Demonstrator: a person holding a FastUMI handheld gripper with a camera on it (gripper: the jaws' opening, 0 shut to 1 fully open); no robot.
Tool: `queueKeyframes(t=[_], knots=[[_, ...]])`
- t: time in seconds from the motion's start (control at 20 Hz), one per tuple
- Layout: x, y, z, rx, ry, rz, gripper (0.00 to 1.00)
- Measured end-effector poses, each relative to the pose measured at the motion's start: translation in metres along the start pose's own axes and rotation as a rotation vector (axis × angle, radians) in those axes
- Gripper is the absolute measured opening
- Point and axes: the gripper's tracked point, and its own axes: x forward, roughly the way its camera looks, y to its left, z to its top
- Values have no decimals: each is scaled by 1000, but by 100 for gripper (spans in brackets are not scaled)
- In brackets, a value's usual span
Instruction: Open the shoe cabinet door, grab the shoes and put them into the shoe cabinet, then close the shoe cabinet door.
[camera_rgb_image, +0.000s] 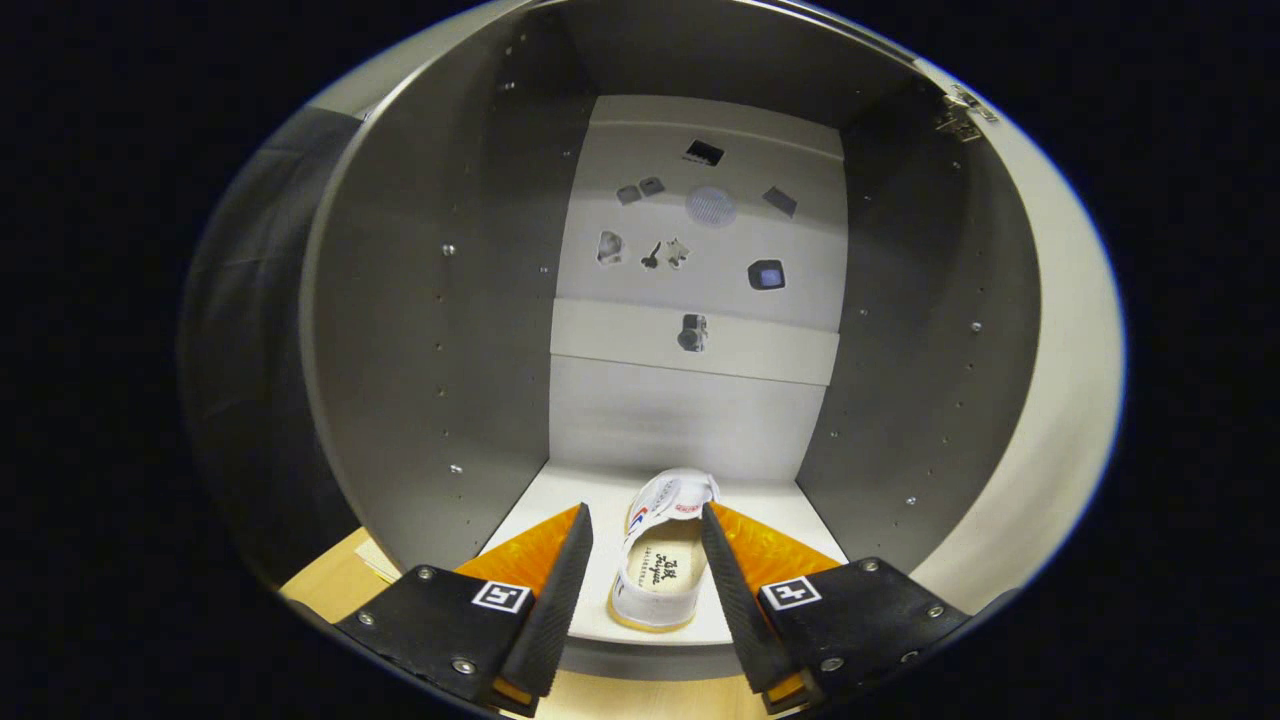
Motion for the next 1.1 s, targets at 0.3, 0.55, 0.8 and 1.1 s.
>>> queueKeyframes(t=[0.3,0.55,0.8,1.1], knots=[[-81,1,4,32,-76,-10,77],[-158,-1,-10,64,-105,-37,81],[-227,-19,-37,95,-101,-84,88],[-304,-73,-60,143,-102,-183,89]])
